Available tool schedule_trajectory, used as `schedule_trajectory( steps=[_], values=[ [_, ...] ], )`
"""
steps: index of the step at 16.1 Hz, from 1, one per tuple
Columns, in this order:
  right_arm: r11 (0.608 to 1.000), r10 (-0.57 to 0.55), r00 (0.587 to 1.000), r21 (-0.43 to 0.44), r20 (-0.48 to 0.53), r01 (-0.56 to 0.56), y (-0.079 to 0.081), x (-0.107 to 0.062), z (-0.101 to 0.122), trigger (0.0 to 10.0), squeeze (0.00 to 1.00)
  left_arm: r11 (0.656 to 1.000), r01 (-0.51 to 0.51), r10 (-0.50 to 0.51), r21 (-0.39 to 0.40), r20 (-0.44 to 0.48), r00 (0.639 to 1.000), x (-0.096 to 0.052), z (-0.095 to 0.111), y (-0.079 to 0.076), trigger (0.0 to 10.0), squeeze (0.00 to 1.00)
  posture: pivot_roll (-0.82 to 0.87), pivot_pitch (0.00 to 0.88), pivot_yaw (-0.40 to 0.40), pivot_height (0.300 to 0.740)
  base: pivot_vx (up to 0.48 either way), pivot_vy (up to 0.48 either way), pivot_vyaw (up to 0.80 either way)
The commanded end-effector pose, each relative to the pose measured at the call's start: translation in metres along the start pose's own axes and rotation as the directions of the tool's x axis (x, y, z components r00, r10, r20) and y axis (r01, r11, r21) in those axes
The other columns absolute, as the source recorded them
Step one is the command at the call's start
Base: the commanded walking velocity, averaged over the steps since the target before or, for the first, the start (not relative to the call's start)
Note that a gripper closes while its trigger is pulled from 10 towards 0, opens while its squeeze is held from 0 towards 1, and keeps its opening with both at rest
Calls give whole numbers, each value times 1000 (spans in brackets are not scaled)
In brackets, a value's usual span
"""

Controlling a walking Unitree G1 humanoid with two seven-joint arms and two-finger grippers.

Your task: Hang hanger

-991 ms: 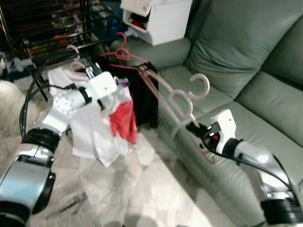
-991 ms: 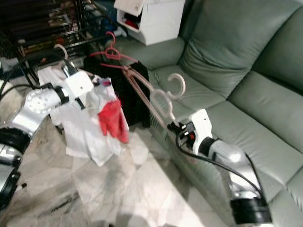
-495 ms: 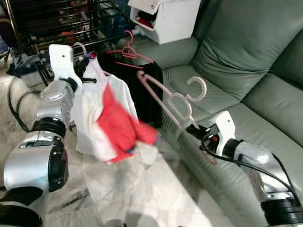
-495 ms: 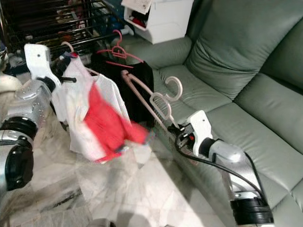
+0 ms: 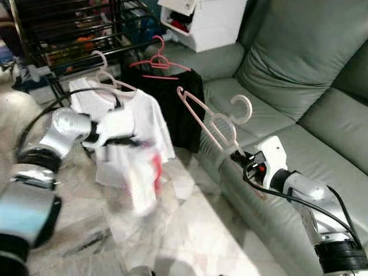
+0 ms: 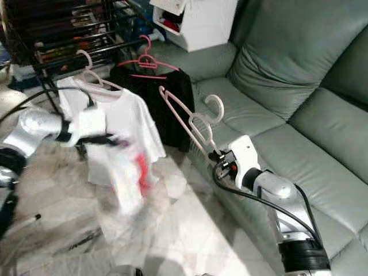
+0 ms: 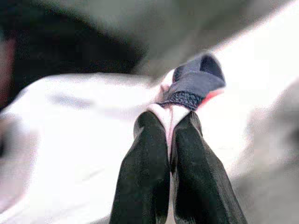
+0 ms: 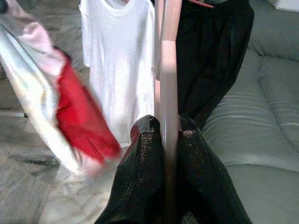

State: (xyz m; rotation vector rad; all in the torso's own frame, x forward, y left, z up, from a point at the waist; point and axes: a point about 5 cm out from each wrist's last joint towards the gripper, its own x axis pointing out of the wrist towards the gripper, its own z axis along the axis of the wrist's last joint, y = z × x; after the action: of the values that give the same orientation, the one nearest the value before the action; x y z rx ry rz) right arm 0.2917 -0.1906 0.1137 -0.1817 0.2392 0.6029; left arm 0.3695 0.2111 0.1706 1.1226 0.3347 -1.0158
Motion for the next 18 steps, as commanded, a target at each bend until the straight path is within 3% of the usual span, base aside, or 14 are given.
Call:
schedule_trajectory(
  steps=[1,3,4,6,8,9,12,16,18],
  values=[
    [1000,10,1000,-11,9,-10,6,3,0,10000,0,929,-224,239,295,-15,971,-8,20,30,10000,0,-21,46,56,740,0,0,0],
    [1000,19,1000,-16,6,-19,9,4,-2,10000,0,805,-372,392,463,56,918,-14,35,45,10000,0,-21,46,57,740,0,0,0],
    [1000,21,1000,-21,4,-21,9,4,-3,10000,0,765,-445,441,466,125,889,-17,43,51,10000,0,-20,47,60,740,0,0,0],
    [1000,10,1000,-18,5,-10,8,5,-4,10000,0,649,-528,501,548,214,839,-17,53,55,10000,0,-17,46,70,740,0,0,0],
    [1000,6,1000,-16,7,-6,11,7,-5,10000,0,564,-575,538,593,265,800,-17,57,57,10000,0,-16,45,76,740,0,0,0],
    [1000,9,1000,-16,8,-9,13,7,-7,10000,0,541,-597,548,593,291,785,-17,59,58,10000,0,-16,44,77,740,0,0,0],
    [1000,15,1000,-20,4,-15,15,7,-9,10000,0,510,-626,558,590,327,763,-17,60,58,10000,0,-16,43,80,740,0,0,0],
    [998,43,999,-53,-13,-44,7,2,-7,10000,0,527,-603,534,599,319,783,-13,55,51,10000,0,-15,44,81,740,0,0,0],
    [992,83,996,-94,-37,-86,-15,-13,7,10000,0,606,-553,480,572,291,827,-4,49,39,10000,0,-15,44,81,740,0,0,0]
  ],
)
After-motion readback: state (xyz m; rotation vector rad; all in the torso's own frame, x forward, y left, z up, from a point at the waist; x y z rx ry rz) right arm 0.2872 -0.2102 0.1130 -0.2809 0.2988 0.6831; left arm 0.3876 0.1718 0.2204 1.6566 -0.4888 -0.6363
